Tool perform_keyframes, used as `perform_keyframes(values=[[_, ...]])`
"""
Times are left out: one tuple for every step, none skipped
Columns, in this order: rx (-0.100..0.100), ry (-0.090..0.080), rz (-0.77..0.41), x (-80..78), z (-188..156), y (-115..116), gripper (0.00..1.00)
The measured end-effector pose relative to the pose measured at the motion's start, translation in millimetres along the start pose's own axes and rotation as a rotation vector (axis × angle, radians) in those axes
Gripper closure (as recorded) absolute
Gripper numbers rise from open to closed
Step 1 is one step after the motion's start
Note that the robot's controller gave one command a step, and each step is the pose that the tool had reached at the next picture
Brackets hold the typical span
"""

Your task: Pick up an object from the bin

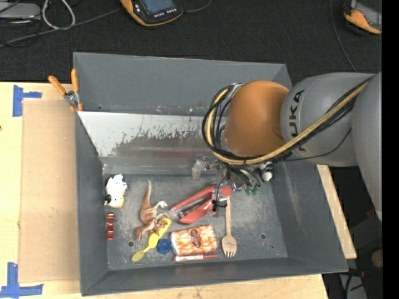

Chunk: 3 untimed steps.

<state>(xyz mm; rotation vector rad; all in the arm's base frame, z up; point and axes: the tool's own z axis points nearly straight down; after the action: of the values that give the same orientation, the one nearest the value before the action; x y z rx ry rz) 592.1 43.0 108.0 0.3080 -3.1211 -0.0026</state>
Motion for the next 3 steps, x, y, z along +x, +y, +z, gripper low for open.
perform_keyframes(values=[[-0.001,-0.001,-0.001,0.8,41.2,-18.9,0.00],[-0.002,-0.004,0.013,-2.4,38.1,-17.8,1.00],[-0.002,-0.004,0.013,-2.4,38.1,-17.8,1.00]])
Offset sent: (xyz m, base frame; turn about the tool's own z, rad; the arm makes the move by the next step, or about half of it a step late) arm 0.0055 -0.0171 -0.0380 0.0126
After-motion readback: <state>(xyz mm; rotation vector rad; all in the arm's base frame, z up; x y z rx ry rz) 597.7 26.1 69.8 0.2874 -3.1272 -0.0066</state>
